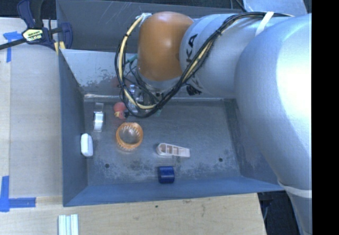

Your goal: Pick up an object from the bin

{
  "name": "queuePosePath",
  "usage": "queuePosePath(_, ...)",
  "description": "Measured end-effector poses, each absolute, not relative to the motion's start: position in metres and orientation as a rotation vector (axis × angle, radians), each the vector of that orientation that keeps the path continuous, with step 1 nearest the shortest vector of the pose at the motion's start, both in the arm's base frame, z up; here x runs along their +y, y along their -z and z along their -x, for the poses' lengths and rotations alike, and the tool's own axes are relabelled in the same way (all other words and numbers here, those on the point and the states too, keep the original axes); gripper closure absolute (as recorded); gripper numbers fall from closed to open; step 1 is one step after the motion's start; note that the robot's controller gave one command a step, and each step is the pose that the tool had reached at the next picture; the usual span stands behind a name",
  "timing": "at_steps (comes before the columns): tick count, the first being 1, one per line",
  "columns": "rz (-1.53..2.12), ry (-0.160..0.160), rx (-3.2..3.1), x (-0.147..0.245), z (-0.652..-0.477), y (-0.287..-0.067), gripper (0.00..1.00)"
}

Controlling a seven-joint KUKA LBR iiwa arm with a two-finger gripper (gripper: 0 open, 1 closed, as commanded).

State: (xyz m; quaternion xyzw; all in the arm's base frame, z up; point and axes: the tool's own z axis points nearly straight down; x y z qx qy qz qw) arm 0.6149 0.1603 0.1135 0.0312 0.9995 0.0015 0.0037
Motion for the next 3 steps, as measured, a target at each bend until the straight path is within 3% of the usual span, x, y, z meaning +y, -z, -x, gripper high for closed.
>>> queuePosePath(1,-0.098,-0.003,3.135,0.160,-0.615,-0.115,1.00)
queuePosePath(2,0.045,-0.004,3.132,0.175,-0.602,-0.113,1.00)
queuePosePath(3,0.075,-0.002,3.135,0.171,-0.594,-0.208,1.00)
